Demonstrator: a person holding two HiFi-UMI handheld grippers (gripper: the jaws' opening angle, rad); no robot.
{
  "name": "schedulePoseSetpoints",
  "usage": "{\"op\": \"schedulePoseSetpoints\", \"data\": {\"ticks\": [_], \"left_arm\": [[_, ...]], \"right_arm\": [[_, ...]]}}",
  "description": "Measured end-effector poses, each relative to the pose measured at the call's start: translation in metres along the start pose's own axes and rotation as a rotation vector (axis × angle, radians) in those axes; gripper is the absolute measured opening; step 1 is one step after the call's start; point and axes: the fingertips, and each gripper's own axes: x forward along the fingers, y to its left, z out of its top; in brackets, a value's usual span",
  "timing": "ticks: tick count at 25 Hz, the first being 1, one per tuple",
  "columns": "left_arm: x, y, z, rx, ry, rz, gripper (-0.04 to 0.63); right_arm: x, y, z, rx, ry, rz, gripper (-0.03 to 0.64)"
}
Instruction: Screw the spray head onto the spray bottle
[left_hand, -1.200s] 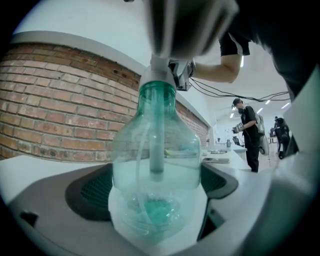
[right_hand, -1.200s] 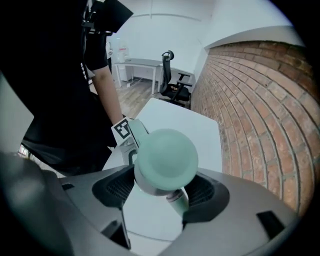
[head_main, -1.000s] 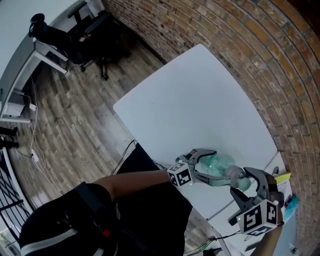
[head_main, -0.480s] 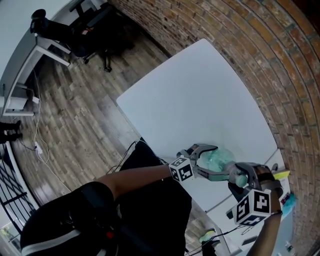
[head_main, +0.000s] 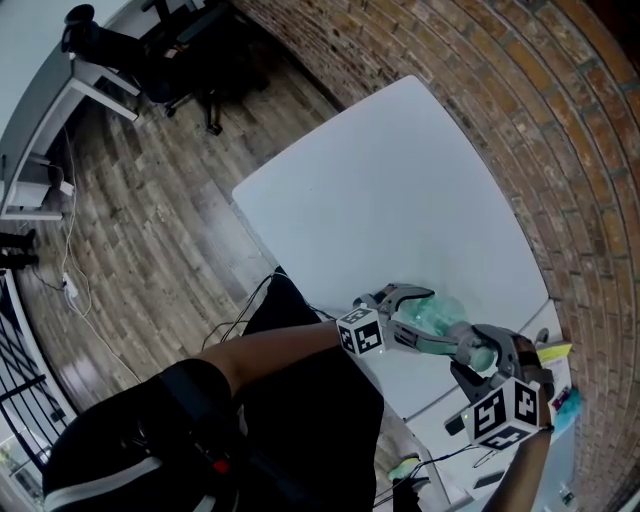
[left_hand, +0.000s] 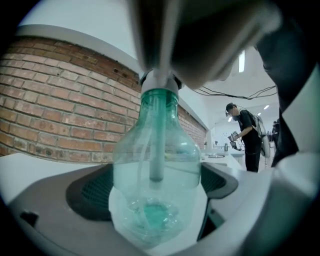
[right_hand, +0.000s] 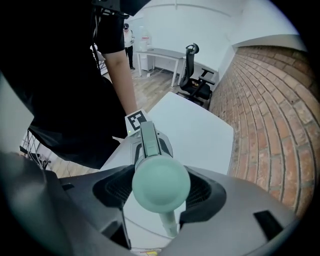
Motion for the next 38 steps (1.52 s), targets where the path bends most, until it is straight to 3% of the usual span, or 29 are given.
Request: {"op": "schedulePoseSetpoints", "data": {"ticks": [6, 13, 25, 29, 35, 38], "left_arm": [[0.0, 0.0, 0.0, 0.004, -0.006, 0.008, 0.541], [-0.003, -0.001, 0.001, 0.043, 0.021, 0.073, 0.541], [0.0, -0.003, 0.011, -0.048, 0.075, 0.117, 0.541], [0.0, -0.001, 0.014, -0.105, 0.073, 0.124, 0.541], [0.0, -0.002, 0.021, -0.041, 0.081, 0.103, 0.541], [0.001, -0.002, 0.026, -0.03, 0.079, 0.108, 0.541]], "right_arm": [[-0.001, -0.003, 0.001, 0.13, -0.046, -0.028, 0.285], [0.001, -0.007, -0.003, 0.385, -0.098, -0.077, 0.285], [0.003, -0.01, -0.004, 0.632, -0.124, -0.091, 0.287], [0.004, -0.013, -0.007, 0.676, -0.128, -0.102, 0.287], [0.004, -0.012, -0.008, 0.706, -0.113, -0.117, 0.287], [0.006, -0.011, -0.009, 0.662, -0.098, -0.134, 0.287]]}}
